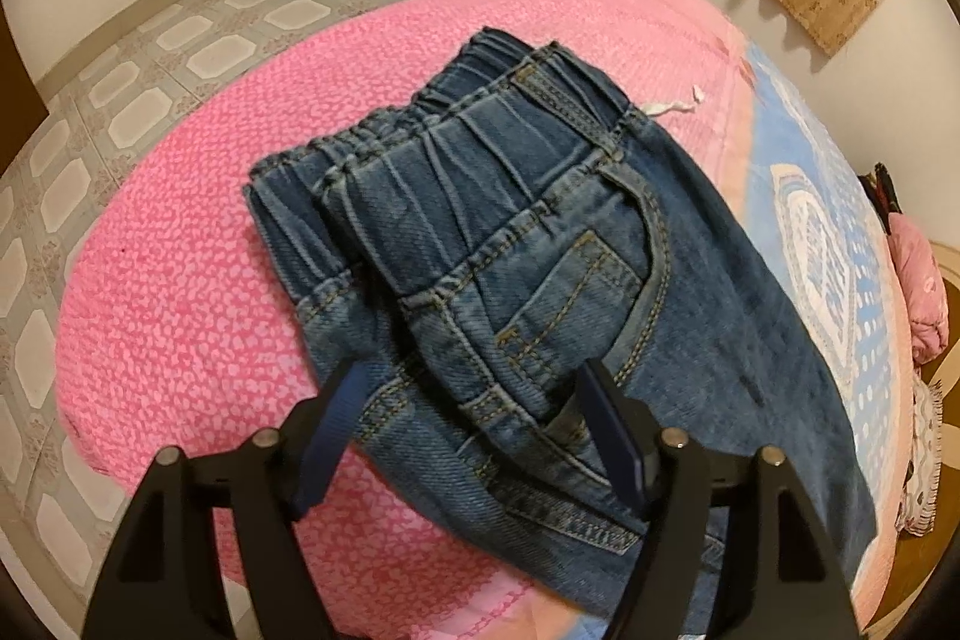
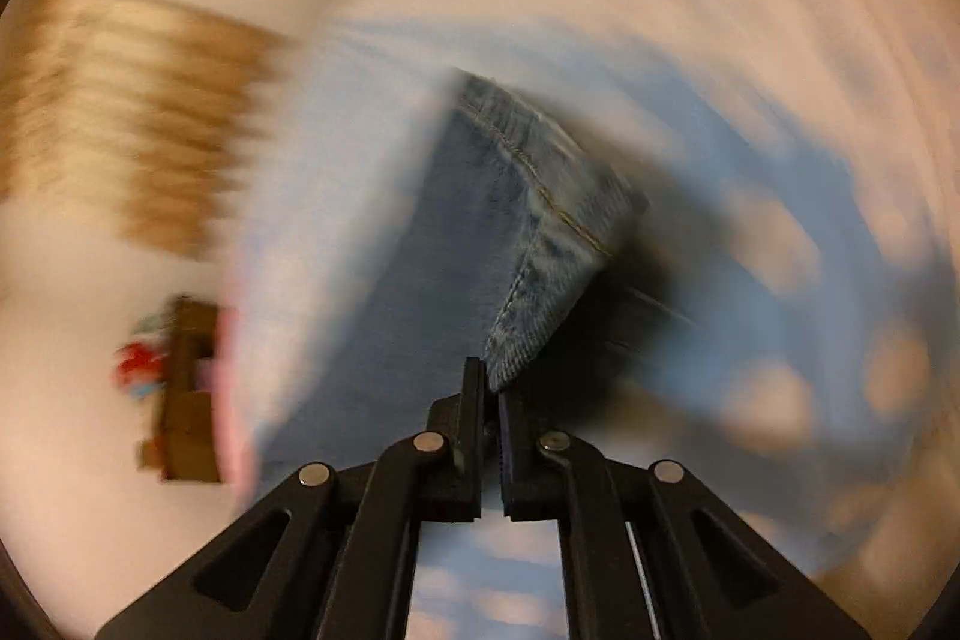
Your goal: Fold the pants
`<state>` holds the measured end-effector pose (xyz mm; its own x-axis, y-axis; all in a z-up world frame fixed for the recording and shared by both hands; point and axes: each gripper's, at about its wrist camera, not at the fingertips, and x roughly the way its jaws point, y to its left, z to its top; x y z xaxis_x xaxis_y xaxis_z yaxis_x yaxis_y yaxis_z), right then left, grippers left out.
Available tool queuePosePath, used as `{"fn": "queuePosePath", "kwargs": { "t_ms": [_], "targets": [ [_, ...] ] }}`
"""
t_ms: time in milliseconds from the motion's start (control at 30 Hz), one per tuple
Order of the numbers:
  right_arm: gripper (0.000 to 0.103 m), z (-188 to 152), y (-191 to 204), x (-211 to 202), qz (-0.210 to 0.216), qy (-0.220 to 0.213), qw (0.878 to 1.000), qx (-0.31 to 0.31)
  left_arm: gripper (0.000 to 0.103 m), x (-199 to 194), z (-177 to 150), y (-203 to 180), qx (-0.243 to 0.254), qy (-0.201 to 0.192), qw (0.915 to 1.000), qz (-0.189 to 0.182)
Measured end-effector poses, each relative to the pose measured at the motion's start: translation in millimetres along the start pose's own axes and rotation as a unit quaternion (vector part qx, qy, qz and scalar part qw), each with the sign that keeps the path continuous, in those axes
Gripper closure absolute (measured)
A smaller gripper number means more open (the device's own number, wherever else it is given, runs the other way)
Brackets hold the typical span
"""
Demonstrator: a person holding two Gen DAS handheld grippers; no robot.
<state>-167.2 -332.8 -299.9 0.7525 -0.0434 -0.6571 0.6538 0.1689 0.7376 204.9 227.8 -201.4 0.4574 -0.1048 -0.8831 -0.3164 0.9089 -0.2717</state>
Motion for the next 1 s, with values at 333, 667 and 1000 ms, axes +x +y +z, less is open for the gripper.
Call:
{"fn": "queuePosePath", "kwargs": {
  "t_ms": [333,667,1000],
  "targets": [
    [0.098,-19.2,86.6,-47.8,-0.070,-0.098,0.985,-0.121,0.028,-26.3,3.9,21.4,-0.015,-0.041,0.9990,0.010],
    [0.098,-158.9,227.8,41.9,0.090,0.092,0.960,-0.249,0.028,-18.7,4.5,45.1,-0.071,-0.014,0.9957,-0.058],
    [0.098,-255.9,241.6,106.1,0.106,0.219,0.932,-0.269,0.028,-38.1,9.6,20.8,-0.073,-0.066,0.9899,-0.102]
  ]
}}
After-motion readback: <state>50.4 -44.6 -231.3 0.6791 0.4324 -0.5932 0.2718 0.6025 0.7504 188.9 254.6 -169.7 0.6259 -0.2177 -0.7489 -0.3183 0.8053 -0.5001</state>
